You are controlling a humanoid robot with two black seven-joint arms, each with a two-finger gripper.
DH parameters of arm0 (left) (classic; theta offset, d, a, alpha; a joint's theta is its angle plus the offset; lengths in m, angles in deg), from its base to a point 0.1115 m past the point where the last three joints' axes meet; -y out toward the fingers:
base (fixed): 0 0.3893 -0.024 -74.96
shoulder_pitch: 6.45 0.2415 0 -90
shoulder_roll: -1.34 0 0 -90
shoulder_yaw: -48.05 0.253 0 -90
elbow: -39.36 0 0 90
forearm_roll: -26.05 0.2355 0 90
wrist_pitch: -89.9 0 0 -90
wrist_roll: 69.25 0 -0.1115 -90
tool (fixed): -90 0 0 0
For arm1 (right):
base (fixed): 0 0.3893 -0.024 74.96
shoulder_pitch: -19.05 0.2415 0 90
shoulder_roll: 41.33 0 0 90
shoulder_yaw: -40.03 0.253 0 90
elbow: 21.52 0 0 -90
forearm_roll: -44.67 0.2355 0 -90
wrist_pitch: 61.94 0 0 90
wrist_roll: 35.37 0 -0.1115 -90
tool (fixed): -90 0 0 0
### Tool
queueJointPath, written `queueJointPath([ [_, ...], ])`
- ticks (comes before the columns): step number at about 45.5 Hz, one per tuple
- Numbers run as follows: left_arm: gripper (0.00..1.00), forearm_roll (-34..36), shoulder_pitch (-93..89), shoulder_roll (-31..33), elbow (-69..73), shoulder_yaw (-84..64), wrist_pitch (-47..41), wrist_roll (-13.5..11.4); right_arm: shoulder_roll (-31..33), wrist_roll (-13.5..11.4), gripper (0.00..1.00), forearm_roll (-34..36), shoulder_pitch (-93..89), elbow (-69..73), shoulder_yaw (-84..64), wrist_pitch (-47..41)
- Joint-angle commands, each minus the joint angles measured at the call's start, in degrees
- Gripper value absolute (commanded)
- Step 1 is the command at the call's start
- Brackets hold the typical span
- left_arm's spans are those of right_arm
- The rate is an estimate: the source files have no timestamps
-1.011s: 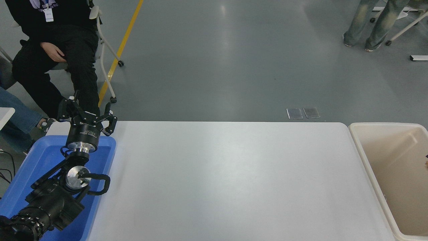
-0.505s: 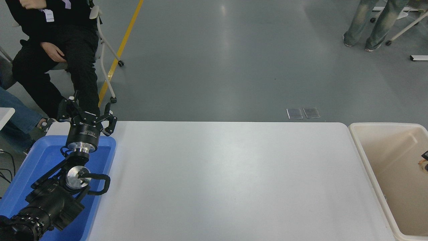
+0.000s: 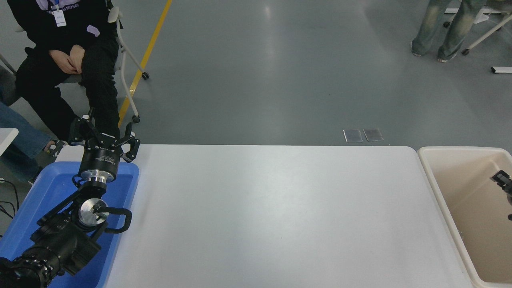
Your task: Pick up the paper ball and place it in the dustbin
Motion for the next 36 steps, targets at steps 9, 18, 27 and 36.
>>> queueJointPath([
  [9, 0.99, 0.0, 0.0, 0.0, 0.0, 0.0, 0.0, 0.0, -0.5, 0.0, 1.0, 0.6, 28.9, 33.2, -24.6, -1.5],
  [18, 0.99, 0.0, 0.0, 0.0, 0.0, 0.0, 0.0, 0.0, -2.4, 0.0, 1.0, 0.7, 42.0, 40.7, -26.2, -16.9],
  [27, 0.99, 0.0, 0.0, 0.0, 0.0, 0.0, 0.0, 0.0, -7.6, 0.0, 1.0, 1.0, 52.6, 42.0, -25.0, -37.7],
  [36, 0.99, 0.0, 0.0, 0.0, -0.1, 0.1, 0.0, 0.0, -12.9, 0.0, 1.0, 3.3, 59.4, 42.5, -22.4, -43.6],
])
